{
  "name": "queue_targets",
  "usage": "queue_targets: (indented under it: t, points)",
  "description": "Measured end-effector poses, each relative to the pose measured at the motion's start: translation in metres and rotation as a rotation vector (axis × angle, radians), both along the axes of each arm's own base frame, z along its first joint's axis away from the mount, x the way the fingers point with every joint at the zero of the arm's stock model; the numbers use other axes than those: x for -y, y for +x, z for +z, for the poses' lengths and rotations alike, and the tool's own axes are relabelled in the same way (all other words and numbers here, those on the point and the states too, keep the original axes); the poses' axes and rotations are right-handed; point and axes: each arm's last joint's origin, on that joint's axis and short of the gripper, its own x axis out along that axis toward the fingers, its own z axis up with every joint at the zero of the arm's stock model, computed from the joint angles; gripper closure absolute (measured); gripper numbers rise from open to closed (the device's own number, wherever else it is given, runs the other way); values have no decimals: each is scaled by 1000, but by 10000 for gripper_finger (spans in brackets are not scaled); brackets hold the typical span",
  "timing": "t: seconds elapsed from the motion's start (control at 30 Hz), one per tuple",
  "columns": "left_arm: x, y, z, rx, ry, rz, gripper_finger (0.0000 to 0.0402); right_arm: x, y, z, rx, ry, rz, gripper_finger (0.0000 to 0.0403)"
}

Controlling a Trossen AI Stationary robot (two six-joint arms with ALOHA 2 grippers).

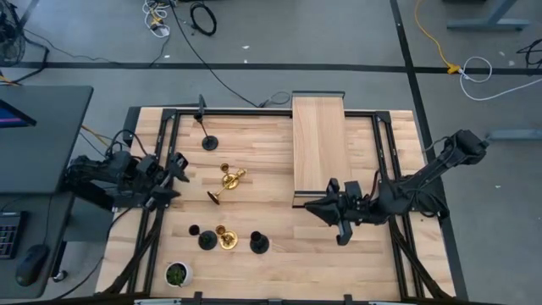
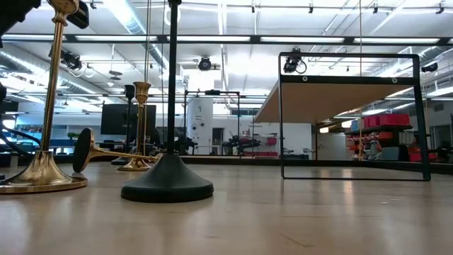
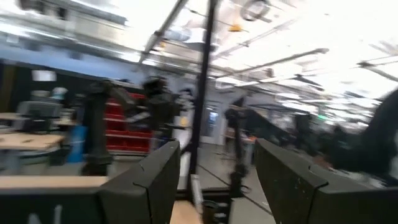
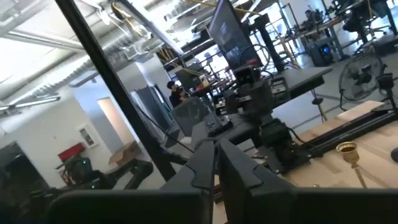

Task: Pick & Place candle stick holders
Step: Put the bottom left black candleholder on the shelf

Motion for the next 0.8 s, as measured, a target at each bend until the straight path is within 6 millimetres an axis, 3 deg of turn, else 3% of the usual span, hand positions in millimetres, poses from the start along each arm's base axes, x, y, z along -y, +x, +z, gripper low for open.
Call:
queue_targets:
  t: [0.13, 0.3, 0.8]
  points:
    - [-3, 1, 0, 4, 5, 116, 193, 0, 0, -11, -36, -28, 13, 381]
    - [-3, 3, -1, -14, 8, 123, 193, -1, 0, -23, -121, -82, 40, 381]
    - [4, 20, 0, -68, -65, -50, 193, -1, 0, -28, -174, -154, 33, 381]
